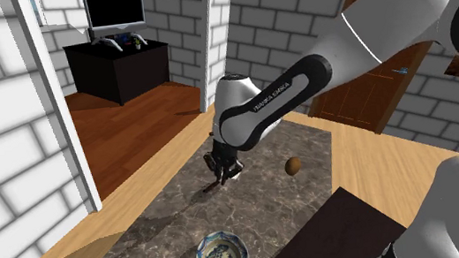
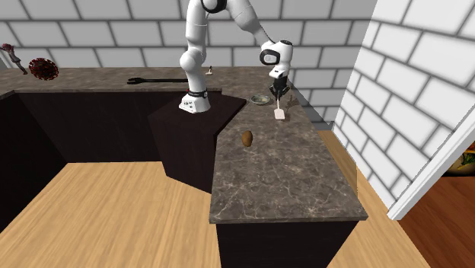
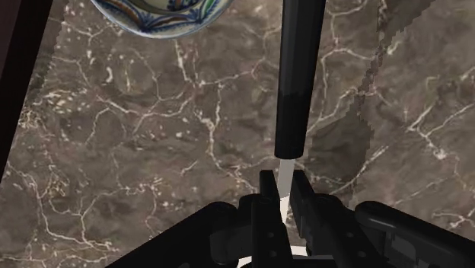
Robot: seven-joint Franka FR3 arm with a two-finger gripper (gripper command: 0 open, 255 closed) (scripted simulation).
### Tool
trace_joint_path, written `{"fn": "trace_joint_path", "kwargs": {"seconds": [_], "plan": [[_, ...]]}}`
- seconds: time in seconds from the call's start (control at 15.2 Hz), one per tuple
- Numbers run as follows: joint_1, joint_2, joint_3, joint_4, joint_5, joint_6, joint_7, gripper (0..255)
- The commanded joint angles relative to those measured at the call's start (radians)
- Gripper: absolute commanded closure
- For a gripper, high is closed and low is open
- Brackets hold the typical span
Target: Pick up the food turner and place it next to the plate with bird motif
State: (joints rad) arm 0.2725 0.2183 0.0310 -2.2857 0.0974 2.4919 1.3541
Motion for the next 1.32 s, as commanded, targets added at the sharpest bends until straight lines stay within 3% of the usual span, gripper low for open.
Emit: {"fn": "trace_joint_path", "kwargs": {"seconds": [0.0, 1.25], "plan": [[0.009, 0.02, 0.005, 0.009, -0.001, 0.012, 0.015, 255], [0.006, 0.237, 0.012, 0.026, 0.014, 0.212, -0.006, 255]]}}
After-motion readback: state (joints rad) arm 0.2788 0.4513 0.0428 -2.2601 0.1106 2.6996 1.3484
